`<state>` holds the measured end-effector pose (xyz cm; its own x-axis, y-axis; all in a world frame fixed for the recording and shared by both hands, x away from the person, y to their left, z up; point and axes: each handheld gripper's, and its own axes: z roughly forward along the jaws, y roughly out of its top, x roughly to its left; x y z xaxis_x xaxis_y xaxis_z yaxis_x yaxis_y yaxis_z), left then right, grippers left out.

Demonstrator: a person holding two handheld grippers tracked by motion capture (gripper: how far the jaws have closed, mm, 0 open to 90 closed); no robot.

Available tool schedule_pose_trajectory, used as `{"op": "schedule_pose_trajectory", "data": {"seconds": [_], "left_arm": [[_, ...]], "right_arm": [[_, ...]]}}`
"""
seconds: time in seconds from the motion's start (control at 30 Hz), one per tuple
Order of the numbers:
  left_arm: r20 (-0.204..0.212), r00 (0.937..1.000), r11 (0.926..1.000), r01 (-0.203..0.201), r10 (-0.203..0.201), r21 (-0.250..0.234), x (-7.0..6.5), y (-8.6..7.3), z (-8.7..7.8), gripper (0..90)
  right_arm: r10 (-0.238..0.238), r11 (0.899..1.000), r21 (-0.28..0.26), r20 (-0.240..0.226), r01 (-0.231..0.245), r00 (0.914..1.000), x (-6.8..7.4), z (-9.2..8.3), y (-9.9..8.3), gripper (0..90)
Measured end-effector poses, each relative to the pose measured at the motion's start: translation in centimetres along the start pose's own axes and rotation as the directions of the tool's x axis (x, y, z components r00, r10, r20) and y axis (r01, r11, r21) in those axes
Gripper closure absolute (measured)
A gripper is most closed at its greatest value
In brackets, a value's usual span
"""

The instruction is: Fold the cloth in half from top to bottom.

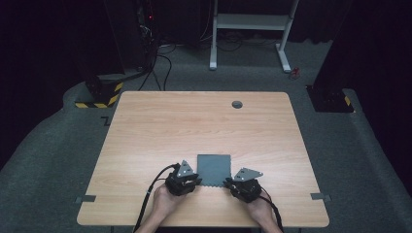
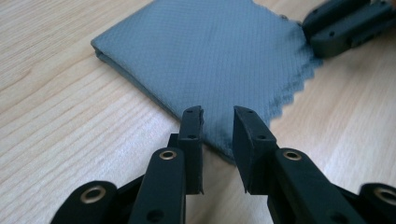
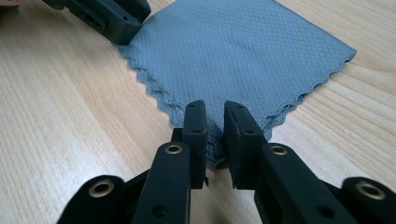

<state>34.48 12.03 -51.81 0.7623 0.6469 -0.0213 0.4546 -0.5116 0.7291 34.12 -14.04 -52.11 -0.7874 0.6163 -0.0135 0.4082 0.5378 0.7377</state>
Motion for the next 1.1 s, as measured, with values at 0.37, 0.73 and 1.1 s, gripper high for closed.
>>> {"op": "schedule_pose_trajectory", "data": {"seconds": [0.37,0.73,1.1], "left_arm": [[-0.001,0.9982,0.9969,0.060,-0.060,-0.052,1.2,1.0,-0.8,64.8],[-0.061,0.9874,0.9862,0.141,-0.146,-0.087,4.4,4.5,3.5,64.7],[-0.118,0.9736,0.9807,0.193,-0.196,-0.032,6.3,3.9,3.9,63.4]], "right_arm": [[0.088,0.995,-0.057,0.004,-0.087,0.9961,-2.0,-0.8,0.9,79.8],[0.192,0.980,-0.056,0.037,-0.190,0.9806,-5.3,4.4,5.5,87.0],[0.197,0.980,0.000,0.111,-0.198,0.9741,-6.9,5.1,5.0,83.5]]}}
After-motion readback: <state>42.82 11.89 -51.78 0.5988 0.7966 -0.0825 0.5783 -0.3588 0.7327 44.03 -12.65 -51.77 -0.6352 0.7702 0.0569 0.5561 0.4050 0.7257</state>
